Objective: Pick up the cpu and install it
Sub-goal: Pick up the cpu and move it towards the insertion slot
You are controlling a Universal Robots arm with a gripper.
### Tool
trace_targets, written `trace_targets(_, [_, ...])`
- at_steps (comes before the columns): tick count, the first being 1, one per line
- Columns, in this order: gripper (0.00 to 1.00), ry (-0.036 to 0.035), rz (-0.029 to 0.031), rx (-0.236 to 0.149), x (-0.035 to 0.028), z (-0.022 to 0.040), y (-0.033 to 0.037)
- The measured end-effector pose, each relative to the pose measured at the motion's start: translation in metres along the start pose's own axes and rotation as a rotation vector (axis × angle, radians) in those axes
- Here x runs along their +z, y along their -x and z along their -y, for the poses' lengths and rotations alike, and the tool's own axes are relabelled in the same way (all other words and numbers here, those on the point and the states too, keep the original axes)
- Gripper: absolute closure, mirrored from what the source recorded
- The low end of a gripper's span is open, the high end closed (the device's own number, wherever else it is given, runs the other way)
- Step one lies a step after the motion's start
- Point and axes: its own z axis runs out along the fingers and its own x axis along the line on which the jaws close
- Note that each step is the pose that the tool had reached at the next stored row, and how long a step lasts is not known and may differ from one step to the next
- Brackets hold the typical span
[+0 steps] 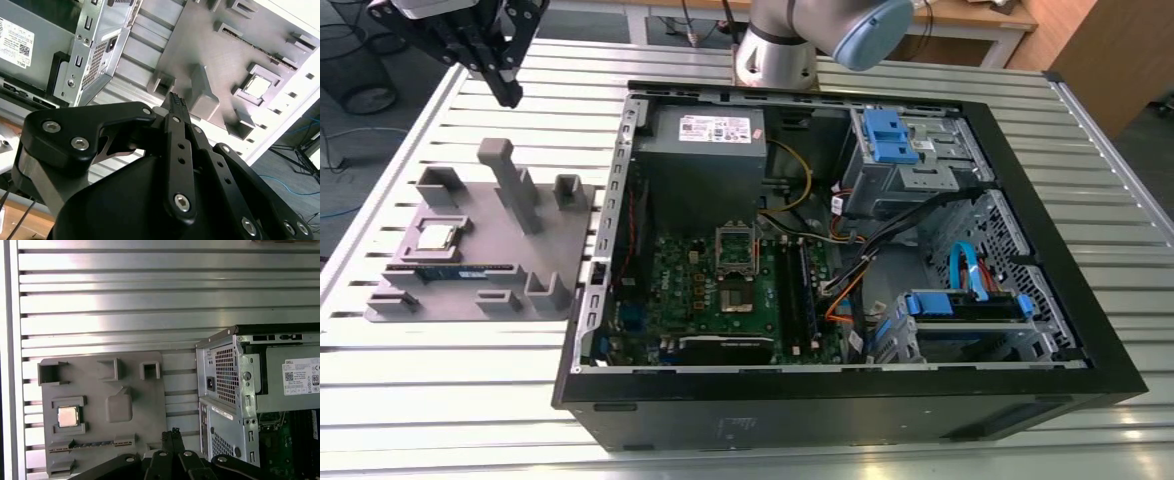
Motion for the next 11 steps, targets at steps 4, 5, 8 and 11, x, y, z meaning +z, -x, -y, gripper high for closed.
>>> trace_targets(4, [0.89, -0.0019, -0.0223, 0.001, 0.0001, 0.0000, 0.0002])
trace_targets(5, [0.89, -0.0028, -0.0373, 0.002, 0.0004, 0.0000, 0.0001])
trace_targets(8, [0.89, -0.0058, -0.0751, 0.003, 0.0008, 0.0000, 0.0002])
trace_targets(11, [0.89, -0.0063, -0.0826, 0.004, 0.0009, 0.0000, 0.0001])
